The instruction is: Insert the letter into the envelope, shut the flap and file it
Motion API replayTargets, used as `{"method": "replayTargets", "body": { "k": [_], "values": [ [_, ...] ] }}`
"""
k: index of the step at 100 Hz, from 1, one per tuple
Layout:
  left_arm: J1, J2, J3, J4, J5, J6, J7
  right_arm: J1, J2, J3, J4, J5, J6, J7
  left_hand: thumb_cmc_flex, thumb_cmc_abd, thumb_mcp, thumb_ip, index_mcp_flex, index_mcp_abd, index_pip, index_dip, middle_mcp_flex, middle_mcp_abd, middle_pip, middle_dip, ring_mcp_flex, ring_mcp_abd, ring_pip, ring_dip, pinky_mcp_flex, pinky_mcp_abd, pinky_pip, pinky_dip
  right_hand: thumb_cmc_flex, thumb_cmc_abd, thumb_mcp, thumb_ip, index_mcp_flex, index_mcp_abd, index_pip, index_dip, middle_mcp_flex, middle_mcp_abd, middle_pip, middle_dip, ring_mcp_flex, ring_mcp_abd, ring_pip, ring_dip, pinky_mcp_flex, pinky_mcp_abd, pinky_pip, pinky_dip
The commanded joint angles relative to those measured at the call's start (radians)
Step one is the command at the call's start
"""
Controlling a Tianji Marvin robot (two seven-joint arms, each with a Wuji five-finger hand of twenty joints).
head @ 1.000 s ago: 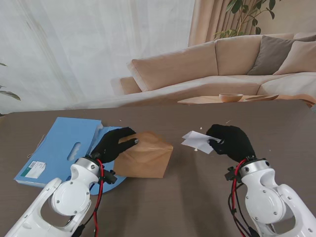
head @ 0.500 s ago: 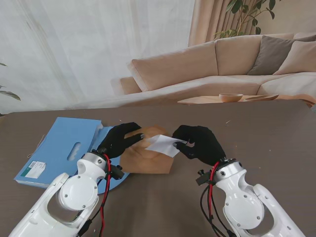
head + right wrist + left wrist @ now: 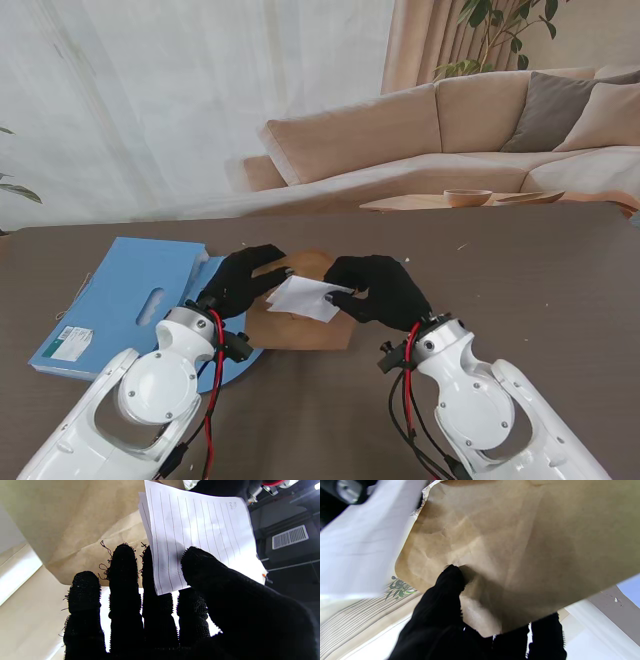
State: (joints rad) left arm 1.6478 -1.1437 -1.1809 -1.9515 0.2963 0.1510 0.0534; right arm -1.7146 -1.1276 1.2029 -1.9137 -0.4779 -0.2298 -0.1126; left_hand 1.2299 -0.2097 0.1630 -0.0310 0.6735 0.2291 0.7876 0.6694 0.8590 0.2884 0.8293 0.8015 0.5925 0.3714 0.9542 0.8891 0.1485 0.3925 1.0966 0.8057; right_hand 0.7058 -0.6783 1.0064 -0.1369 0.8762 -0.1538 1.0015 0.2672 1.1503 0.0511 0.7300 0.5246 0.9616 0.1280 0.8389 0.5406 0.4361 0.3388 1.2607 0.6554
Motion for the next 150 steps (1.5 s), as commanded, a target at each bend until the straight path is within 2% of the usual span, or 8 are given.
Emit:
{"method": "replayTargets", "body": {
  "k": [1, 15, 32, 46, 61, 78, 117, 150],
  "values": [
    [0.011, -0.005, -0.004, -0.019, -0.007, -0.006, -0.022, 0.007, -0.005, -0.01, 0.018, -0.029, -0.001, -0.011, 0.061, 0.031, 0.024, -0.01, -0.011, -0.008, 0.017, 0.003, -0.002, 0.005, -0.003, 0.007, 0.002, 0.013, 0.009, 0.0, -0.001, 0.018, 0.025, -0.005, -0.023, -0.033, 0.009, -0.025, 0.008, -0.006, 0.02, 0.014, 0.023, -0.012, 0.022, 0.004, 0.02, 0.007, 0.017, 0.025, 0.001, 0.005, 0.033, 0.013],
    [0.019, -0.003, -0.012, -0.029, -0.024, -0.009, -0.033, 0.026, -0.013, -0.033, 0.05, -0.089, 0.007, -0.078, 0.061, 0.032, 0.024, -0.01, -0.012, -0.007, 0.016, 0.003, -0.001, 0.005, -0.003, 0.006, 0.003, 0.014, 0.008, 0.0, 0.0, 0.018, 0.026, -0.005, -0.024, -0.059, 0.015, -0.03, 0.004, -0.017, 0.034, 0.039, 0.023, -0.021, 0.036, 0.009, 0.022, 0.005, 0.024, 0.028, 0.007, 0.006, 0.038, 0.015],
    [0.027, -0.001, -0.021, -0.038, -0.036, -0.014, -0.041, 0.05, -0.024, -0.067, 0.097, -0.21, 0.022, -0.211, 0.061, 0.031, 0.024, -0.01, -0.011, -0.005, 0.015, 0.003, 0.001, 0.005, -0.003, 0.005, 0.006, 0.014, 0.009, 0.0, 0.002, 0.019, 0.026, -0.005, -0.037, -0.091, 0.021, -0.042, 0.009, -0.034, 0.043, 0.054, 0.034, -0.032, 0.042, 0.004, 0.036, 0.001, 0.027, 0.027, 0.021, 0.005, 0.044, 0.015],
    [0.033, 0.0, -0.026, -0.044, -0.047, -0.016, -0.05, 0.068, -0.031, -0.09, 0.127, -0.246, 0.023, -0.271, 0.061, 0.032, 0.026, -0.01, -0.011, -0.003, 0.014, 0.003, 0.0, 0.006, -0.003, 0.004, 0.007, 0.014, 0.008, 0.0, 0.002, 0.022, 0.026, -0.005, -0.039, -0.105, 0.028, -0.057, 0.02, -0.056, 0.049, 0.06, 0.051, -0.04, 0.032, -0.012, 0.053, -0.006, 0.022, 0.022, 0.034, 0.004, 0.047, 0.014],
    [0.038, 0.001, -0.034, -0.051, -0.063, -0.014, -0.059, 0.078, -0.035, -0.104, 0.148, -0.26, 0.017, -0.305, 0.061, 0.033, 0.028, -0.01, -0.014, -0.005, 0.016, 0.006, 0.0, 0.006, -0.001, 0.005, 0.009, 0.014, 0.01, 0.0, 0.004, 0.023, 0.027, -0.004, -0.027, -0.107, 0.023, -0.081, 0.029, -0.081, 0.054, 0.064, 0.065, -0.046, 0.014, -0.031, 0.059, -0.009, 0.013, 0.016, 0.036, 0.002, 0.048, 0.012],
    [0.044, 0.002, -0.041, -0.059, -0.083, -0.012, -0.069, 0.089, -0.032, -0.117, 0.169, -0.33, 0.032, -0.357, 0.061, 0.034, 0.03, -0.01, -0.016, -0.005, 0.018, 0.01, -0.001, 0.004, 0.0, 0.005, 0.009, 0.014, 0.011, 0.001, 0.005, 0.023, 0.027, -0.004, -0.028, -0.116, 0.024, -0.089, 0.038, -0.08, 0.054, 0.058, 0.079, -0.047, 0.007, -0.04, 0.071, -0.009, 0.009, 0.014, 0.041, -0.001, 0.051, 0.01],
    [0.045, 0.003, -0.044, -0.063, -0.095, -0.024, -0.072, 0.103, -0.023, -0.137, 0.173, -0.386, 0.062, -0.363, 0.061, 0.034, 0.031, -0.011, -0.02, -0.007, 0.021, 0.016, -0.003, 0.001, 0.002, 0.012, 0.007, 0.011, 0.01, 0.002, 0.004, 0.022, 0.025, -0.005, -0.035, -0.127, 0.031, -0.08, 0.043, -0.07, 0.05, 0.044, 0.084, -0.039, 0.017, -0.034, 0.071, -0.005, 0.029, 0.024, 0.041, 0.003, 0.063, 0.016],
    [0.05, 0.002, -0.05, -0.07, -0.106, -0.018, -0.073, 0.113, -0.029, -0.149, 0.196, -0.415, 0.045, -0.445, 0.061, 0.039, 0.034, -0.012, -0.029, -0.007, 0.029, 0.026, -0.006, -0.003, 0.009, 0.026, 0.008, 0.009, 0.016, 0.009, 0.004, 0.022, 0.025, -0.005, -0.018, -0.117, 0.036, -0.091, 0.032, -0.144, 0.063, 0.077, 0.079, -0.069, -0.019, -0.054, 0.058, -0.022, -0.001, 0.012, 0.033, -0.015, 0.056, 0.014]
  ]
}}
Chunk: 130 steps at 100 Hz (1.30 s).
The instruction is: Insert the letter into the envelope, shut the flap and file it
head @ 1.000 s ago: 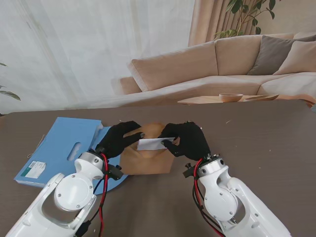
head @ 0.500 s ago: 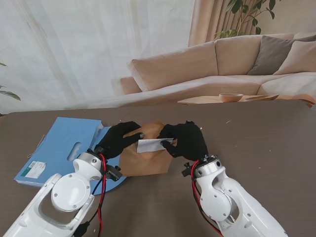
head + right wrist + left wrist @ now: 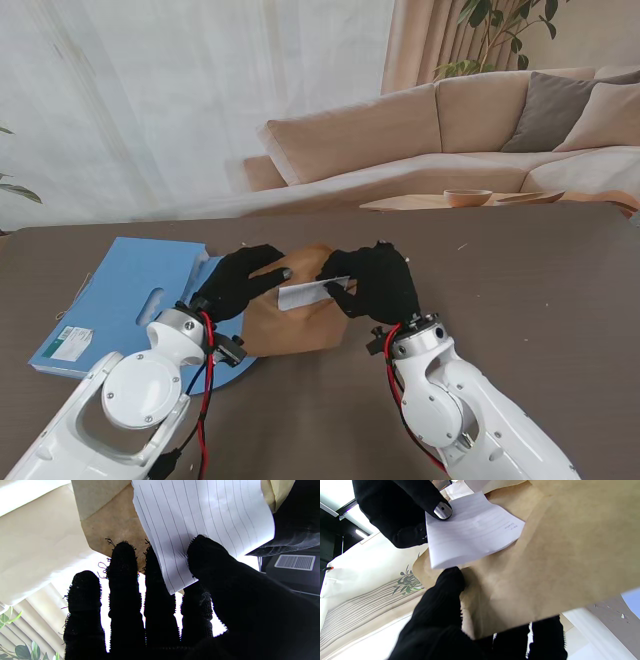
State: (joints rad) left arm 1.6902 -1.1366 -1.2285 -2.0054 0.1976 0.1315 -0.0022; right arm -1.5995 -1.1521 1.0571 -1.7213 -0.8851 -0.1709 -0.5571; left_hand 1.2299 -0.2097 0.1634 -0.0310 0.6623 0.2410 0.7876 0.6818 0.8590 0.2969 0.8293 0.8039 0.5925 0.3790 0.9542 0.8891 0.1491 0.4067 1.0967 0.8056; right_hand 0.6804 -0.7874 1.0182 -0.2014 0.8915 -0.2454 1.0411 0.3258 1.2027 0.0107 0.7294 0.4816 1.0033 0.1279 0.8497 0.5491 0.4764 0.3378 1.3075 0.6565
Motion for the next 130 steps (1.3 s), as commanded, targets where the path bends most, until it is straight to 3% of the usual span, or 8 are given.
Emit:
{"method": "replayTargets", "body": {
  "k": [1, 26, 75, 97, 130],
  "values": [
    [0.008, -0.005, -0.003, -0.017, -0.008, 0.002, -0.018, -0.001, -0.005, -0.003, 0.005, -0.01, -0.015, -0.004, 0.061, 0.039, 0.033, -0.012, -0.018, -0.019, 0.029, 0.014, -0.006, -0.012, 0.009, 0.024, 0.008, 0.001, 0.016, 0.009, 0.003, 0.008, 0.025, -0.005, 0.008, -0.008, 0.025, -0.027, 0.016, -0.055, 0.024, 0.02, 0.028, -0.031, -0.021, -0.013, 0.016, -0.023, -0.013, 0.003, -0.007, -0.015, 0.009, 0.013],
    [0.013, -0.005, -0.01, -0.026, -0.023, 0.009, -0.024, 0.008, -0.007, -0.011, 0.027, -0.043, -0.037, -0.072, 0.061, 0.04, 0.034, -0.013, -0.022, -0.018, 0.031, 0.017, -0.009, -0.014, 0.008, 0.03, 0.006, 0.001, 0.015, 0.011, 0.003, 0.008, 0.025, -0.005, 0.008, -0.014, 0.03, -0.034, 0.017, -0.082, 0.03, 0.032, 0.042, -0.05, -0.05, -0.03, 0.016, -0.033, -0.03, -0.002, -0.011, -0.025, 0.003, 0.011],
    [0.019, -0.007, -0.02, -0.037, -0.052, 0.015, -0.026, -0.004, -0.005, -0.016, 0.009, -0.023, 0.021, -0.019, 0.061, 0.041, 0.038, -0.013, -0.026, -0.016, 0.036, 0.021, -0.008, -0.018, 0.008, 0.043, 0.007, 0.0, 0.013, 0.015, 0.005, 0.009, 0.027, -0.003, -0.013, -0.022, 0.035, -0.02, 0.008, -0.01, 0.014, 0.006, 0.061, -0.021, -0.036, -0.022, 0.035, -0.016, -0.004, 0.012, -0.004, -0.007, 0.017, 0.025],
    [0.022, -0.009, -0.022, -0.04, -0.062, 0.014, -0.02, -0.004, -0.002, -0.026, -0.008, -0.025, 0.055, 0.013, 0.061, 0.042, 0.039, -0.014, -0.027, -0.017, 0.038, 0.022, -0.01, -0.018, 0.007, 0.047, 0.005, 0.001, 0.012, 0.016, 0.005, 0.008, 0.026, -0.003, -0.086, -0.019, 0.016, -0.006, 0.016, 0.022, 0.008, -0.01, 0.056, -0.008, -0.008, -0.019, 0.036, -0.002, 0.014, 0.019, -0.008, 0.005, 0.032, 0.037],
    [0.026, -0.012, -0.02, -0.041, -0.077, 0.015, -0.011, 0.013, 0.0, -0.049, -0.008, -0.029, 0.065, 0.028, 0.061, 0.042, 0.044, -0.014, -0.03, -0.017, 0.04, 0.023, -0.011, -0.018, 0.004, 0.055, 0.002, 0.002, 0.009, 0.017, 0.003, 0.006, 0.023, -0.004, -0.079, -0.031, 0.016, -0.001, 0.05, 0.04, 0.015, -0.025, 0.083, 0.003, 0.004, -0.029, 0.062, -0.002, 0.029, 0.021, 0.014, 0.013, 0.051, 0.046]
  ]
}}
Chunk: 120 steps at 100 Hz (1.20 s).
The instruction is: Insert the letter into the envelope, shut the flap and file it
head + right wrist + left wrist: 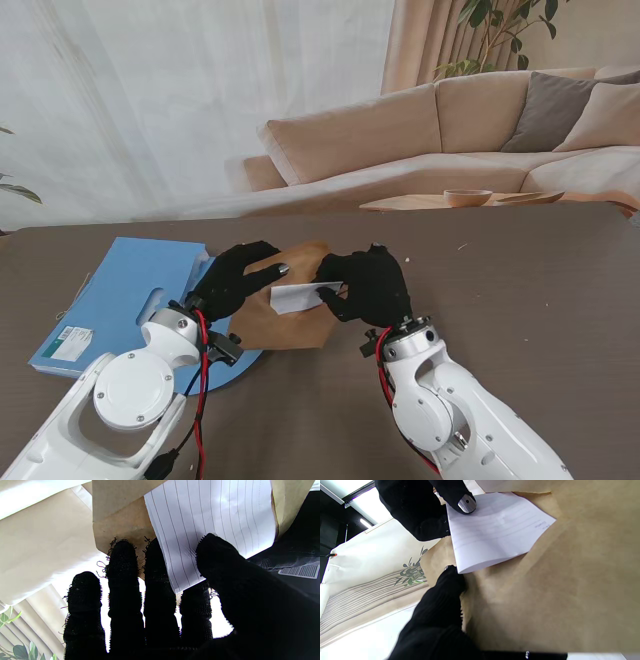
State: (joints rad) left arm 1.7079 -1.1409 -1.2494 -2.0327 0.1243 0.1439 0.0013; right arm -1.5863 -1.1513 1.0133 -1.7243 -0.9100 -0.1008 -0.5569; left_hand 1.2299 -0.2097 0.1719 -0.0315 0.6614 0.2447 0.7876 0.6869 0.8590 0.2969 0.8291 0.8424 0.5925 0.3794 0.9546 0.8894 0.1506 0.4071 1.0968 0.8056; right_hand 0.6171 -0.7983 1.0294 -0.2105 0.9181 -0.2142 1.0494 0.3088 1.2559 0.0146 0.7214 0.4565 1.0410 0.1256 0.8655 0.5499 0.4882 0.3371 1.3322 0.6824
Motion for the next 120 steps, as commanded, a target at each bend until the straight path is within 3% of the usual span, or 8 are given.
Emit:
{"method": "replayTargets", "body": {
  "k": [1, 17, 37, 55, 69, 83, 97, 120],
  "values": [
    [0.008, -0.007, 0.0, -0.014, -0.004, 0.002, -0.015, 0.0, -0.001, -0.006, -0.005, -0.005, -0.005, 0.029, 0.061, 0.041, 0.035, -0.014, -0.029, -0.02, 0.04, 0.018, -0.011, -0.017, 0.004, 0.017, 0.002, 0.002, 0.009, 0.017, 0.001, 0.006, 0.023, -0.004, -0.016, -0.021, 0.004, 0.008, 0.023, 0.008, 0.006, -0.008, 0.031, -0.002, 0.013, -0.004, 0.023, 0.001, 0.013, 0.02, 0.002, 0.014, 0.026, 0.02],
    [0.009, -0.007, -0.001, -0.016, -0.007, 0.002, -0.017, 0.001, 0.007, -0.01, -0.016, -0.026, 0.007, 0.056, 0.061, 0.043, 0.036, -0.014, -0.03, -0.021, 0.042, 0.019, -0.012, -0.019, 0.004, 0.019, 0.001, 0.0, 0.008, 0.017, 0.001, 0.006, 0.022, -0.004, -0.048, -0.01, -0.018, 0.01, 0.001, -0.011, -0.01, -0.015, -0.004, -0.01, 0.0, -0.007, -0.013, 0.007, 0.002, 0.017, -0.03, 0.003, 0.019, 0.021],
    [0.009, -0.007, -0.001, -0.015, -0.005, 0.002, -0.017, -0.013, 0.019, -0.004, -0.043, -0.059, 0.024, 0.091, 0.061, 0.042, 0.037, -0.014, -0.031, -0.02, 0.042, 0.019, -0.012, -0.019, 0.003, 0.022, 0.002, 0.0, 0.008, 0.017, 0.001, 0.006, 0.022, -0.004, -0.049, -0.01, -0.062, 0.025, -0.054, -0.03, -0.061, -0.035, -0.126, -0.03, 0.038, 0.06, -0.127, 0.004, 0.024, 0.046, -0.1, -0.022, 0.017, 0.053],
    [0.009, -0.006, 0.0, -0.016, -0.005, 0.004, -0.021, -0.014, 0.027, -0.01, -0.056, -0.097, 0.042, 0.105, 0.061, 0.043, 0.036, -0.014, -0.031, -0.021, 0.042, 0.018, -0.012, -0.018, 0.001, 0.023, 0.001, 0.0, 0.007, 0.018, 0.001, 0.006, 0.022, -0.004, -0.028, 0.02, -0.061, 0.044, 0.015, -0.062, -0.048, -0.089, -0.257, -0.015, 0.069, 0.141, -0.257, 0.003, 0.06, 0.087, -0.144, -0.056, 0.029, 0.103],
    [0.007, -0.004, 0.0, -0.015, -0.003, 0.004, -0.027, -0.019, 0.037, -0.009, -0.078, -0.128, 0.063, 0.142, 0.061, 0.043, 0.036, -0.014, -0.031, -0.021, 0.042, 0.018, -0.012, -0.019, 0.001, 0.024, 0.0, 0.0, 0.006, 0.018, 0.0, 0.005, 0.021, -0.004, -0.059, 0.048, -0.082, 0.058, -0.024, -0.018, -0.076, -0.135, -0.387, -0.012, 0.082, 0.17, -0.365, -0.007, 0.083, 0.117, -0.187, -0.088, 0.03, 0.128],
    [0.007, -0.004, 0.0, -0.015, -0.002, 0.004, -0.029, -0.021, 0.04, -0.008, -0.085, -0.137, 0.063, 0.153, 0.061, 0.043, 0.036, -0.014, -0.031, -0.02, 0.042, 0.019, -0.012, -0.019, 0.0, 0.024, 0.0, 0.0, 0.006, 0.018, 0.0, 0.004, 0.02, -0.004, -0.063, 0.028, -0.094, 0.06, -0.101, -0.034, -0.091, -0.058, -0.401, -0.026, 0.112, 0.18, -0.363, -0.017, 0.091, 0.127, -0.187, -0.093, 0.027, 0.142],
    [0.007, -0.004, 0.002, -0.015, 0.001, 0.008, -0.028, -0.014, 0.036, -0.018, -0.074, -0.132, 0.053, 0.125, 0.061, 0.044, 0.036, -0.014, -0.031, -0.021, 0.041, 0.019, -0.012, -0.019, 0.0, 0.025, 0.0, 0.0, 0.006, 0.018, 0.0, 0.004, 0.02, -0.004, -0.034, 0.003, -0.071, 0.052, -0.096, -0.077, -0.059, 0.036, -0.342, -0.041, 0.15, 0.208, -0.314, -0.021, 0.122, 0.137, -0.158, -0.083, 0.038, 0.15],
    [0.006, -0.003, 0.007, -0.014, 0.011, 0.011, -0.028, -0.012, 0.035, -0.022, -0.077, -0.133, 0.043, 0.114, 0.061, 0.044, 0.036, -0.013, -0.031, -0.021, 0.041, 0.019, -0.013, -0.019, -0.002, 0.025, 0.0, 0.001, 0.005, 0.019, -0.002, 0.005, 0.018, -0.005, -0.025, 0.01, -0.058, 0.046, -0.079, -0.073, -0.069, 0.036, -0.249, -0.05, 0.114, 0.179, -0.247, -0.018, 0.126, 0.124, -0.127, -0.07, 0.045, 0.147]
  ]
}}
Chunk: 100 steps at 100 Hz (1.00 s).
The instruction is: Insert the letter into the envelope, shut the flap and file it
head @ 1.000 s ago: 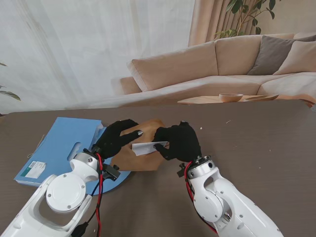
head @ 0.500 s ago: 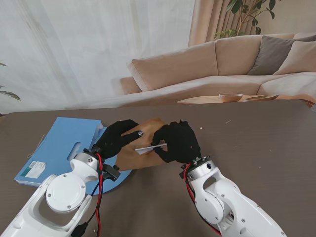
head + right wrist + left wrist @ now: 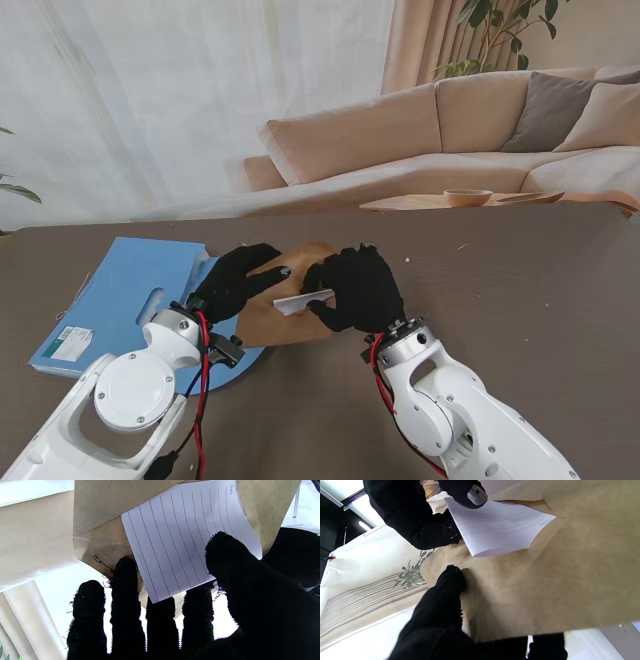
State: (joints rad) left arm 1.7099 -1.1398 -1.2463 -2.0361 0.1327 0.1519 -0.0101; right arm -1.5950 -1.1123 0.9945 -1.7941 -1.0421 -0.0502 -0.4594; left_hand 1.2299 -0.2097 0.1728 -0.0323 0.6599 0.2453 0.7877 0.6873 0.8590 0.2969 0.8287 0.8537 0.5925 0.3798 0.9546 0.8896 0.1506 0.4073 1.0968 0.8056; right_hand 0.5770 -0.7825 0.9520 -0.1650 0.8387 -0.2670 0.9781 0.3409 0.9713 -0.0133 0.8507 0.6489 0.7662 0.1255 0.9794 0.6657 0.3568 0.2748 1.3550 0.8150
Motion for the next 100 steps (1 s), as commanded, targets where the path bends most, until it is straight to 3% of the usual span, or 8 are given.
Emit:
{"method": "replayTargets", "body": {
  "k": [1, 20, 37, 61, 100],
  "values": [
    [0.004, -0.004, 0.004, -0.01, 0.002, 0.003, -0.016, -0.003, -0.004, -0.004, -0.007, -0.001, -0.009, 0.016, 0.061, 0.043, 0.035, -0.013, -0.029, -0.022, 0.041, 0.019, -0.013, -0.019, -0.001, 0.014, 0.0, 0.001, 0.005, 0.018, -0.003, 0.005, 0.018, -0.005, 0.017, -0.004, 0.019, 0.001, 0.003, -0.021, 0.003, 0.003, 0.041, -0.021, -0.019, -0.017, 0.031, -0.018, 0.011, 0.007, 0.007, -0.006, 0.023, 0.014],
    [0.002, -0.004, 0.01, -0.01, 0.012, 0.004, -0.015, 0.003, -0.003, -0.007, -0.01, -0.009, -0.013, 0.015, 0.061, 0.044, 0.035, -0.013, -0.029, -0.022, 0.04, 0.019, -0.013, -0.02, -0.001, 0.015, 0.0, 0.0, 0.005, 0.019, -0.002, 0.005, 0.017, -0.005, 0.054, 0.012, 0.04, 0.008, 0.052, -0.034, 0.024, -0.026, 0.17, -0.032, -0.101, -0.091, 0.096, -0.019, -0.031, -0.032, 0.037, 0.006, 0.021, 0.0],
    [0.003, -0.005, 0.013, -0.009, 0.006, -0.001, -0.012, 0.004, -0.006, -0.011, -0.008, 0.003, -0.012, 0.012, 0.061, 0.044, 0.034, -0.013, -0.03, -0.024, 0.041, 0.02, -0.013, -0.021, -0.001, 0.016, 0.0, -0.002, 0.005, 0.019, -0.002, 0.005, 0.016, -0.005, 0.093, 0.011, 0.052, -0.004, 0.099, -0.011, 0.048, -0.057, 0.301, -0.004, -0.154, -0.176, 0.181, -0.032, -0.053, -0.055, 0.093, 0.015, 0.032, -0.014],
    [0.007, -0.011, 0.009, -0.002, -0.023, -0.032, 0.008, -0.015, -0.029, -0.004, 0.002, 0.086, -0.006, -0.03, 0.061, 0.042, 0.037, -0.013, -0.034, -0.024, 0.047, 0.025, -0.013, -0.021, 0.004, 0.021, 0.0, -0.003, 0.009, 0.021, -0.001, 0.002, 0.017, -0.004, 0.112, 0.017, 0.062, -0.031, 0.107, 0.004, 0.06, -0.05, 0.333, 0.009, -0.183, -0.209, 0.212, -0.039, -0.052, -0.059, 0.12, 0.018, 0.046, -0.021],
    [0.009, -0.015, 0.002, -0.001, -0.069, -0.052, 0.012, -0.015, -0.05, -0.008, 0.018, 0.192, -0.002, -0.022, 0.061, 0.044, 0.047, -0.016, -0.046, -0.029, 0.063, 0.045, -0.016, -0.032, 0.015, 0.04, -0.001, -0.008, 0.012, 0.025, 0.0, 0.003, 0.018, -0.002, 0.125, 0.03, 0.079, -0.056, 0.088, 0.025, 0.072, -0.008, 0.341, 0.024, -0.189, -0.226, 0.221, -0.032, -0.049, -0.058, 0.128, 0.021, 0.065, -0.021]
  ]
}}
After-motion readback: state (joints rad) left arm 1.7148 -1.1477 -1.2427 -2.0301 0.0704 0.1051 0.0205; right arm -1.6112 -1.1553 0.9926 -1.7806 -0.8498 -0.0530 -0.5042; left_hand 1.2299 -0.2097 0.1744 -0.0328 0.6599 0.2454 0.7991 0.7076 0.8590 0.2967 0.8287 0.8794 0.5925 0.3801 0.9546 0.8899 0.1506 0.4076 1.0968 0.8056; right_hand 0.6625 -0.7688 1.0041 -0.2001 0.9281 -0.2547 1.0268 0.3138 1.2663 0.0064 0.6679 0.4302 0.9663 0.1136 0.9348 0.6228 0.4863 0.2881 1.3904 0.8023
